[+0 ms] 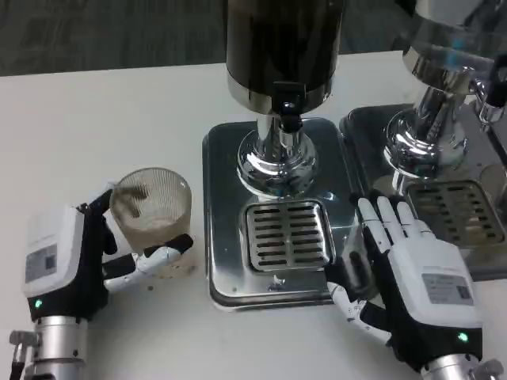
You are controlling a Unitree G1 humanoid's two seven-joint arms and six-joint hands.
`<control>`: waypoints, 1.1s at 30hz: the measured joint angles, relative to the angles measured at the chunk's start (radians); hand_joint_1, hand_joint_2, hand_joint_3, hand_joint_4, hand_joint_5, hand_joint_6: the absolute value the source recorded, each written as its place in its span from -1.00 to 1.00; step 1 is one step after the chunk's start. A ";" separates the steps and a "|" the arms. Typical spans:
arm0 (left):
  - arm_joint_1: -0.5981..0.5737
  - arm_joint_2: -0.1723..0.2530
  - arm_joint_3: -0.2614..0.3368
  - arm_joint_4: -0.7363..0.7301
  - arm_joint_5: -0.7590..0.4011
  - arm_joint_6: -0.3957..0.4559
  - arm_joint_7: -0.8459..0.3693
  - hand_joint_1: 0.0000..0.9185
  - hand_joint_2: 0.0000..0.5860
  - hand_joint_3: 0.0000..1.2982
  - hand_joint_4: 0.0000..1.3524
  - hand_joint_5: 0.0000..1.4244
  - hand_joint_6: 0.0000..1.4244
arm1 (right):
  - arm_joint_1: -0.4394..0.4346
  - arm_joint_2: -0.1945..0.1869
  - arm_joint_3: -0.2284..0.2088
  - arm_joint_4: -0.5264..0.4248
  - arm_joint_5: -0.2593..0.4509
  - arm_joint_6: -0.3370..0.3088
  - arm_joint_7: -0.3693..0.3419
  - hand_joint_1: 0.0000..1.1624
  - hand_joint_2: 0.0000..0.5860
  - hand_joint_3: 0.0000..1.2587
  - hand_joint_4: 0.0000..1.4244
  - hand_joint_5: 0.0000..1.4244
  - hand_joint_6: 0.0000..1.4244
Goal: Grasp the cup under the faucet to collect the drink, then remove the cup.
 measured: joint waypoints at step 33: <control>-0.132 -0.089 -0.127 0.028 0.148 0.037 0.025 0.55 -0.88 0.08 0.35 0.49 0.88 | 0.003 -0.001 -0.005 -0.002 0.000 -0.005 -0.001 -0.47 0.43 -0.95 -1.00 -1.00 -0.86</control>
